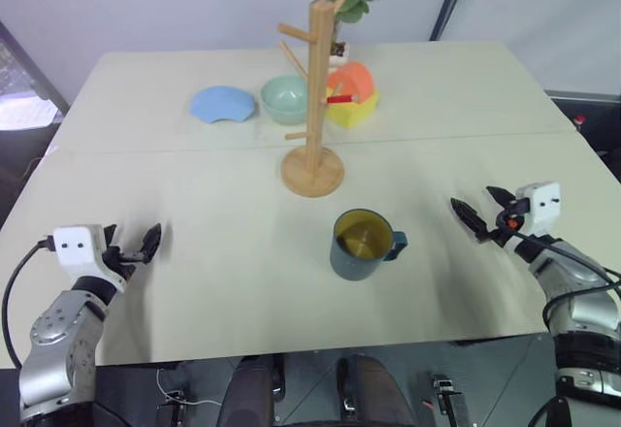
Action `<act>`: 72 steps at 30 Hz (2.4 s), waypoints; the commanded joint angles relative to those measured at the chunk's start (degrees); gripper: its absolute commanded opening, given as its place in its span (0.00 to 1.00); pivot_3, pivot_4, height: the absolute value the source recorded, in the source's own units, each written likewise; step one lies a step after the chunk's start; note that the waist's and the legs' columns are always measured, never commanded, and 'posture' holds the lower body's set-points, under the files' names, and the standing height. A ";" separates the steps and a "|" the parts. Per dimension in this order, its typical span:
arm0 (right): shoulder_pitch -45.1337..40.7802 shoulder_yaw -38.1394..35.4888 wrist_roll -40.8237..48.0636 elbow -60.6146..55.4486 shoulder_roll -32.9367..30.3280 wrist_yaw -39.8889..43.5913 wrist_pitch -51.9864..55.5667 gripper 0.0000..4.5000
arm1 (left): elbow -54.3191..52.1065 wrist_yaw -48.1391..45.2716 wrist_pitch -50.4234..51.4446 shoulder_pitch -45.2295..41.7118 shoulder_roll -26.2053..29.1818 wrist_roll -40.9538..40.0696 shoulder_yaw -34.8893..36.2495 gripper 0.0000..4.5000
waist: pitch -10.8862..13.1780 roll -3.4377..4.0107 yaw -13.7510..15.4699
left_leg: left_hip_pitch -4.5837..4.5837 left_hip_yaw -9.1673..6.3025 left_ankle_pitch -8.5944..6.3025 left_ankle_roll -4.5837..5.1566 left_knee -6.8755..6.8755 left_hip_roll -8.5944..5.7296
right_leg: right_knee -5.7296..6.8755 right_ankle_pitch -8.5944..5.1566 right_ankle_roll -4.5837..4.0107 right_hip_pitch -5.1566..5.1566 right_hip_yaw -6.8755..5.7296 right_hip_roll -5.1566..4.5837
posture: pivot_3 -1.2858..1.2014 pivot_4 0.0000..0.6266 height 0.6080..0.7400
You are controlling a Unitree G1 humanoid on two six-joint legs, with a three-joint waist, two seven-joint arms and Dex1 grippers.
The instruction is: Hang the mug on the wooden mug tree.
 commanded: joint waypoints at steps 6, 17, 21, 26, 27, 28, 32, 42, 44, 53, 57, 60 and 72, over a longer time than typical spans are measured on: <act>-0.95 -0.54 0.15 -1.50 -0.35 -0.87 -0.39 0.99 | 0.19 -1.15 -0.87 -2.02 -0.01 -0.74 -0.04 1.00 | 0.00 0.00 0.03 | 0.01 0.02 0.00 0.00 0.02 0.00 | 0.00 0.01 0.01 0.01 0.00 0.00 | 0.52 0.24 1.00; 13.81 -3.69 3.50 -20.30 -1.69 1.38 1.54 0.99 | -1.32 -16.72 -4.69 -6.63 2.35 1.35 -14.65 1.00 | -0.04 0.00 0.55 | -0.02 0.09 -0.03 0.07 0.03 0.00 | 0.00 0.02 0.03 0.06 -0.02 -0.01 | 0.52 0.24 1.00; 27.01 -2.59 4.80 -34.73 -0.73 3.39 3.05 0.99 | -2.11 -26.88 -5.28 -8.44 5.51 1.06 -21.65 1.00 | -0.06 0.00 0.29 | -0.02 0.11 -0.04 0.10 0.04 0.01 | 0.00 0.02 0.03 0.07 -0.04 0.00 | 0.52 0.24 1.00; 35.38 0.20 4.64 -43.26 1.79 2.54 4.31 0.99 | -4.68 -34.81 -3.86 -9.90 7.44 -1.13 -26.28 1.00 | -0.10 -0.01 -0.25 | 0.26 0.15 -0.05 0.09 0.05 0.11 | 0.00 0.03 0.06 0.23 -0.03 0.00 | 0.52 0.24 1.00; 35.70 1.25 4.38 -44.49 2.68 1.79 4.46 0.99 | -5.76 -36.32 -3.31 -9.85 7.94 -1.66 -27.29 1.00 | -0.10 -0.01 -0.24 | 0.35 0.22 -0.06 0.09 0.05 0.17 | -0.01 0.04 0.07 0.27 -0.03 -0.01 | 0.52 0.24 1.00; 35.59 2.21 4.12 -45.31 3.41 1.05 4.73 0.99 | -6.71 -37.50 -2.77 -9.77 8.32 -2.06 -28.04 1.00 | -0.10 -0.01 -0.22 | 0.42 0.26 -0.06 0.09 0.05 0.23 | -0.01 0.05 0.05 0.31 -0.03 -0.01 | 0.52 0.24 1.00; 33.08 6.01 2.00 -45.36 5.92 -2.11 5.29 0.99 | -8.76 -39.73 -1.75 -9.80 9.72 -1.91 -29.70 1.00 | -0.11 0.01 -0.21 | 0.46 0.36 -0.08 0.07 0.04 0.48 | -0.08 0.22 -0.22 0.25 -0.18 -0.02 | 0.52 0.24 1.00; 26.64 10.36 -1.12 -40.18 8.64 -4.75 3.55 0.99 | -15.05 -40.04 0.03 -8.28 10.92 -3.73 -29.44 1.00 | -0.14 0.00 0.08 | 0.08 0.55 -0.07 0.07 0.04 0.55 | -0.18 0.27 -0.29 -0.21 -0.19 -0.03 | 0.52 0.24 1.00; 25.86 10.95 -1.37 -39.07 8.69 -4.40 2.93 0.99 | -16.02 -39.87 0.17 -7.93 10.97 -3.81 -29.26 1.00 | -0.15 -0.01 0.12 | 0.04 0.55 -0.06 0.08 0.04 0.54 | -0.18 0.27 -0.29 -0.24 -0.20 -0.03 | 0.52 0.24 1.00; 22.89 12.36 -1.50 -35.74 9.14 -3.65 2.01 0.99 | -17.02 -38.75 0.00 -6.95 11.00 -3.53 -28.85 1.00 | -0.15 -0.01 0.04 | 0.13 0.56 -0.06 0.08 0.14 0.55 | -0.14 0.38 -0.17 -0.17 -0.22 -0.02 | 0.52 0.24 1.00; 21.19 13.41 -1.60 -34.26 9.61 -3.50 1.87 0.93 | -16.86 -38.32 -0.45 -6.73 11.12 -3.31 -28.45 1.00 | -0.15 -0.01 -0.02 | 0.16 0.56 -0.06 0.08 0.14 0.56 | -0.13 0.42 -0.19 -0.17 -0.22 -0.03 | 0.52 0.24 1.00; 19.93 14.33 -1.50 -33.13 10.15 -3.13 1.87 0.70 | -16.80 -38.12 -0.76 -6.50 11.27 -3.16 -28.05 1.00 | -0.15 -0.01 -0.02 | 0.16 0.56 -0.06 0.08 0.14 0.57 | -0.13 0.43 -0.19 -0.17 -0.22 -0.02 | 0.52 0.24 1.00; 18.45 14.34 0.59 -35.94 9.15 -0.89 3.74 0.01 | -16.51 -37.30 -2.14 -5.17 11.69 -2.68 -26.91 1.00 | -0.16 -0.02 0.02 | 0.16 0.59 -0.06 0.08 0.16 0.57 | -0.12 0.44 -0.17 -0.13 -0.22 -0.02 | 0.52 0.24 1.00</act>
